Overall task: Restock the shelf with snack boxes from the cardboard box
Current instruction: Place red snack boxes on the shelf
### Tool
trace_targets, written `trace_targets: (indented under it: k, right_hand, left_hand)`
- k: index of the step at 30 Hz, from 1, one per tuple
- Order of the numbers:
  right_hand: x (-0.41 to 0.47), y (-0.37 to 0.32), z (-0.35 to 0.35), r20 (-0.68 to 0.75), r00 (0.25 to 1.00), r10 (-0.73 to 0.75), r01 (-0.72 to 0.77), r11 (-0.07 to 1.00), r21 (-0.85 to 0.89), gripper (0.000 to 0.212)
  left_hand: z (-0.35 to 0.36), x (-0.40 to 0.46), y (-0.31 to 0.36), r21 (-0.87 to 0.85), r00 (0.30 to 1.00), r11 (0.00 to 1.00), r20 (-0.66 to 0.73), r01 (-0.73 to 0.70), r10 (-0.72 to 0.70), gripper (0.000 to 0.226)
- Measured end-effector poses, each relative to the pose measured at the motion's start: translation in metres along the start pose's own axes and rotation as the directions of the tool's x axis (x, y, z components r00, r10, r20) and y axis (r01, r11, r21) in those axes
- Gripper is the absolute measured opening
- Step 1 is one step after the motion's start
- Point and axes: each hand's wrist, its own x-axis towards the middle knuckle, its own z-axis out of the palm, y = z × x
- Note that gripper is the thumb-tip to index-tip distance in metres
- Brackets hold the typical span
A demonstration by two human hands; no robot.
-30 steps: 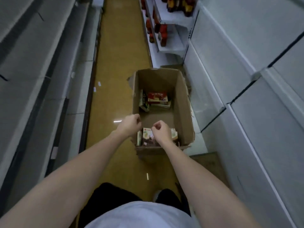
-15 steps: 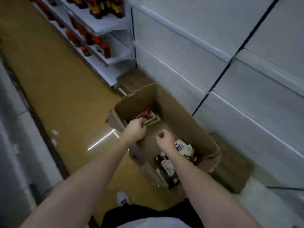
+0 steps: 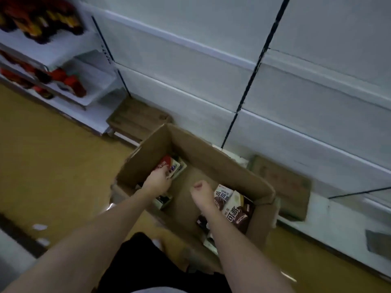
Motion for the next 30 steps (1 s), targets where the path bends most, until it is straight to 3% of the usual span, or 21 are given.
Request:
trace_targets:
  k: [2,7,13,20,25,30]
  right_hand:
    - [0.013,-0.003,0.010,0.003,0.998,0.061,-0.061,0.997,0.046,0.008]
    - [0.045,-0.011,0.048,-0.015,0.975,0.222,-0.213,0.951,0.224,0.030]
    - [0.086,-0.020,0.110,0.069,0.918,0.390,-0.382,0.829,0.409,0.039]
    - [0.147,-0.025,0.167,0.126,0.872,0.472,-0.452,0.681,0.576,0.038]
    - [0.178,-0.018,0.191,0.176,0.849,0.498,-0.493,0.627,0.604,0.046]
    - [0.203,0.003,0.218,0.144,0.856,0.497,-0.429,0.526,0.735,0.051]
  left_hand:
    - [-0.004,0.021,-0.009,0.048,0.998,0.999,0.057,0.018,-0.020,0.014]
    - [-0.009,0.087,-0.032,0.160,0.979,0.986,0.203,-0.036,0.003,0.043]
    - [0.006,0.158,-0.061,0.320,0.910,0.922,0.408,-0.217,0.073,0.035]
    - [0.019,0.208,-0.077,0.345,0.867,0.883,0.482,-0.319,0.125,0.036]
    - [0.041,0.239,-0.104,0.373,0.837,0.861,0.538,-0.345,0.102,0.021]
    - [0.043,0.237,-0.101,0.339,0.845,0.900,0.532,-0.275,0.058,0.046]
